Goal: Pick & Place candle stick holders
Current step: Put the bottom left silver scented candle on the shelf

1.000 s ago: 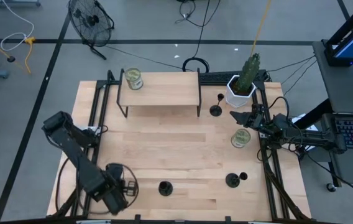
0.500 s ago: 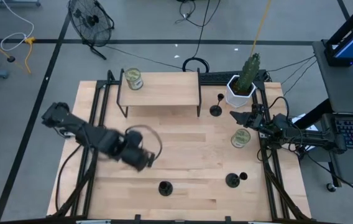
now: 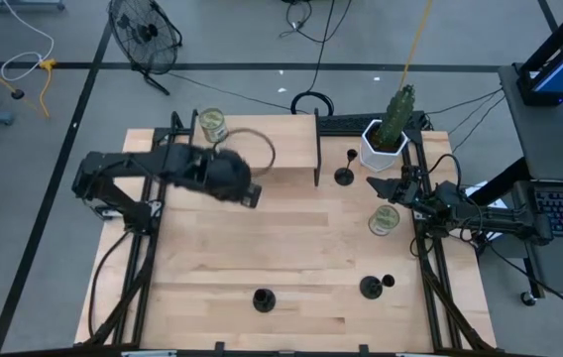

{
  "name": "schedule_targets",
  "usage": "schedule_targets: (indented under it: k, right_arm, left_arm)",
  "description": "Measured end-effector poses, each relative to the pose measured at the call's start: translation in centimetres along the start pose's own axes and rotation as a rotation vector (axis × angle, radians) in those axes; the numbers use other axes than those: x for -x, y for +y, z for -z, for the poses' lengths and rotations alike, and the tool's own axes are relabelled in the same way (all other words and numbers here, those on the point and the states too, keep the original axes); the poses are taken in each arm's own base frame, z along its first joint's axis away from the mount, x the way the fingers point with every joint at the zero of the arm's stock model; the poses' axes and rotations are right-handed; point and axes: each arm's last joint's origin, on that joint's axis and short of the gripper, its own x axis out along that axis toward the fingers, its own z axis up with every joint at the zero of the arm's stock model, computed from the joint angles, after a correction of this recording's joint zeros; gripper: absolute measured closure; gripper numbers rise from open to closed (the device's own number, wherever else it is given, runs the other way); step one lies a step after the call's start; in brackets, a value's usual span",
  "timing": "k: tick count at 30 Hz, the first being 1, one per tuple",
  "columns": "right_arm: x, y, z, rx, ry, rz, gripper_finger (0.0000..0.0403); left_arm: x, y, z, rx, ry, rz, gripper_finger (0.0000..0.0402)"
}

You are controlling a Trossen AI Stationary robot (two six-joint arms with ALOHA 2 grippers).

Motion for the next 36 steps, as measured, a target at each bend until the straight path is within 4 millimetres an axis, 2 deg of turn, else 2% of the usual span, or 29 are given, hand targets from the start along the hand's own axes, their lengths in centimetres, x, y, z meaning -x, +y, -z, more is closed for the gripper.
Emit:
schedule_targets:
  k: [6, 10, 14, 18, 26, 36]
  right_arm:
    - [0.0, 0.0, 0.0, 0.014, -0.001, 0.0, 0.0397]
    - [0.0, 0.0, 0.0, 0.039, 0.0, 0.001, 0.0397]
    - [0.0, -0.1, 0.0, 0.056, 0.001, 0.008, 0.0397]
    - [0.0, -0.1, 0.0, 0.057, -0.001, 0.009, 0.0397]
    - [0.0, -0.1, 0.0, 0.054, -0.004, 0.01, 0.0397]
    - [0.0, -0.1, 0.0, 0.031, -0.005, 0.011, 0.0397]
  left_arm:
    - [-0.5, 2.0, -4.2, -0.072, -0.019, -0.015, 0.0401]
    - [-0.9, 3.1, -6.8, -0.11, -0.035, 0.036, 0.0401]
    - [-1.1, 4.1, -9.0, -0.134, -0.064, 0.088, 0.0401]
    - [-2.1, 5.1, -11.0, -0.139, -0.073, 0.093, 0.0401]
    - [-4.4, 6.5, -13.5, -0.127, -0.056, 0.075, 0.0401]
    - [-4.0, 7.9, -15.4, -0.083, -0.119, 0.09, 0.0401]
